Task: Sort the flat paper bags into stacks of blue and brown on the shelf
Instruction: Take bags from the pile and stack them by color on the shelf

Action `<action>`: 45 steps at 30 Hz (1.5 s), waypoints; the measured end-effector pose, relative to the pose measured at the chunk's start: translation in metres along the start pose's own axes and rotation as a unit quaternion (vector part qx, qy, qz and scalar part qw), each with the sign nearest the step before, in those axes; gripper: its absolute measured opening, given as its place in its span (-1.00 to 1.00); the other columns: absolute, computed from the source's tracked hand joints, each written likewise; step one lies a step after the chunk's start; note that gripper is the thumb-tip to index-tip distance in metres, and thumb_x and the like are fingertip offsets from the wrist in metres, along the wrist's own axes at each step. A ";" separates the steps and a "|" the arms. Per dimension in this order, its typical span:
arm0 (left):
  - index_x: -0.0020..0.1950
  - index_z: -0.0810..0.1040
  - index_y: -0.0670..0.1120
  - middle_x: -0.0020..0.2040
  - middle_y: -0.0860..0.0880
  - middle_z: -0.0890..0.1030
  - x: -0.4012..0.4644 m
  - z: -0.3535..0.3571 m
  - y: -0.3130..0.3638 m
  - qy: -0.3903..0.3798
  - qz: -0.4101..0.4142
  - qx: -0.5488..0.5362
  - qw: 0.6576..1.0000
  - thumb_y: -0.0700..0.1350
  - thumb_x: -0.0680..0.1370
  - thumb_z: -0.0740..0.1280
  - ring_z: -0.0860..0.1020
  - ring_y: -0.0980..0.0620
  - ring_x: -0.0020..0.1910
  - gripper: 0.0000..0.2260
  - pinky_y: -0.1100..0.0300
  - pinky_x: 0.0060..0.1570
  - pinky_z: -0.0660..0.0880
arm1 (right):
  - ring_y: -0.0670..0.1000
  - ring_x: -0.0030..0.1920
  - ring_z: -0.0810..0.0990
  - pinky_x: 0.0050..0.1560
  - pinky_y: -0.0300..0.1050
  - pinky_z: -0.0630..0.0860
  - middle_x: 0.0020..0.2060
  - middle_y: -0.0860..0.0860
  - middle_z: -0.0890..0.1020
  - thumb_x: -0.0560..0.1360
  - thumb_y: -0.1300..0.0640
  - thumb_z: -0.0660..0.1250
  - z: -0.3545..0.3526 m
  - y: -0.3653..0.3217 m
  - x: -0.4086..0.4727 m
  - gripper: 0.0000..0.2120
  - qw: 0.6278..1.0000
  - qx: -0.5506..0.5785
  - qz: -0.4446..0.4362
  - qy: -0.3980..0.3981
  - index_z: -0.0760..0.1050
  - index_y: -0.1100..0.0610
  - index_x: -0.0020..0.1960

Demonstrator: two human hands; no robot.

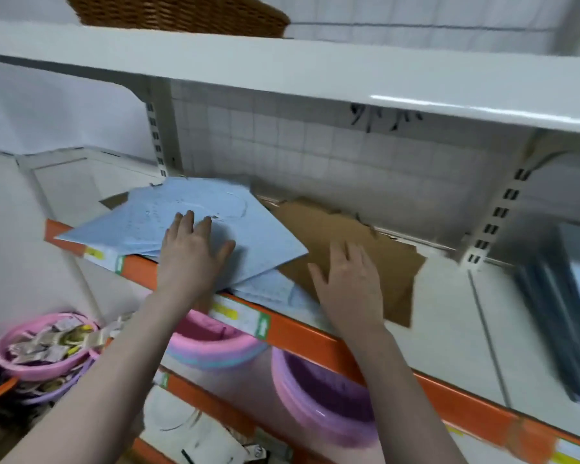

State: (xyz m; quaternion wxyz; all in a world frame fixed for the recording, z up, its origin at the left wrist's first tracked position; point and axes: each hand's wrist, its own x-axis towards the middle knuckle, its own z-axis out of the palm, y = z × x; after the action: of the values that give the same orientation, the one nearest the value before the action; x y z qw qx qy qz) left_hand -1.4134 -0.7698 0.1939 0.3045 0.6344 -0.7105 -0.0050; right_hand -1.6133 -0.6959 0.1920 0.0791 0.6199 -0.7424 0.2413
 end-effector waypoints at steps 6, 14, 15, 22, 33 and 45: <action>0.42 0.33 -0.23 0.41 -0.33 0.28 0.043 -0.006 -0.062 -0.047 -0.018 0.020 0.999 0.15 0.52 0.28 0.17 -0.26 0.44 -0.39 -0.09 0.38 0.15 | 0.23 0.25 0.39 0.25 0.06 0.30 0.19 0.22 0.46 0.56 -0.11 0.14 0.033 -0.054 0.027 -0.49 0.998 -0.013 0.028 -0.058 0.37 0.26 0.32; 0.38 0.22 -0.24 0.37 -0.39 0.25 0.065 0.021 -0.075 -0.118 -0.080 0.033 0.989 0.38 0.45 0.16 0.22 -0.32 0.40 -0.22 -0.14 0.39 0.15 | 0.15 0.30 0.36 0.26 -0.01 0.28 0.30 0.15 0.41 0.58 -0.21 0.04 0.058 -0.068 0.063 -0.39 0.989 -0.040 0.035 -0.137 0.20 0.18 0.47; 0.40 0.20 -0.24 0.39 -0.40 0.23 0.067 0.022 -0.075 -0.110 -0.092 0.030 0.989 0.40 0.44 0.17 0.20 -0.32 0.41 -0.18 -0.14 0.40 0.13 | 0.15 0.29 0.37 0.25 -0.01 0.28 0.30 0.15 0.41 0.58 -0.23 0.04 0.061 -0.069 0.066 -0.38 0.989 -0.044 0.032 -0.135 0.20 0.18 0.47; 0.36 0.25 -0.20 0.33 -0.30 0.36 0.074 0.024 -0.067 -0.094 -0.124 0.031 0.987 0.41 0.37 0.25 0.28 -0.27 0.35 -0.17 -0.11 0.34 0.17 | 0.13 0.19 0.37 0.20 -0.07 0.29 0.20 0.14 0.44 0.50 -0.31 0.15 0.065 -0.073 0.074 -0.32 0.993 -0.017 0.050 -0.104 0.29 0.17 0.40; 0.20 0.28 -0.13 0.31 -0.23 0.28 0.073 0.012 -0.051 -0.019 -0.169 -0.215 0.962 -0.07 0.38 0.45 0.24 -0.22 0.27 -0.50 -0.09 0.17 0.28 | 0.10 0.09 0.35 0.18 -0.06 0.33 -0.01 0.04 0.30 0.32 -0.24 0.44 0.067 -0.074 0.070 -0.17 0.983 0.130 0.122 -0.030 0.30 0.15 0.43; 0.01 0.34 -0.19 -0.03 -0.10 0.35 0.059 0.012 -0.045 -0.036 -0.073 -0.193 0.978 -0.01 0.35 0.48 0.36 -0.14 0.00 -0.56 0.08 -0.08 0.29 | 0.18 0.15 0.38 0.17 -0.07 0.26 0.12 0.15 0.48 0.44 -0.16 0.36 0.032 -0.066 0.018 -0.37 0.982 0.086 0.165 0.002 0.37 0.17 0.37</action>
State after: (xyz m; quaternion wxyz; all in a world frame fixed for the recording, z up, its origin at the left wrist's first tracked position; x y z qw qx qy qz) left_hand -1.3792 -0.8366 0.1916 0.3941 0.6136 -0.6581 -0.1874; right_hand -1.5484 -0.7337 0.1884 -0.0142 0.4927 -0.8108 0.3155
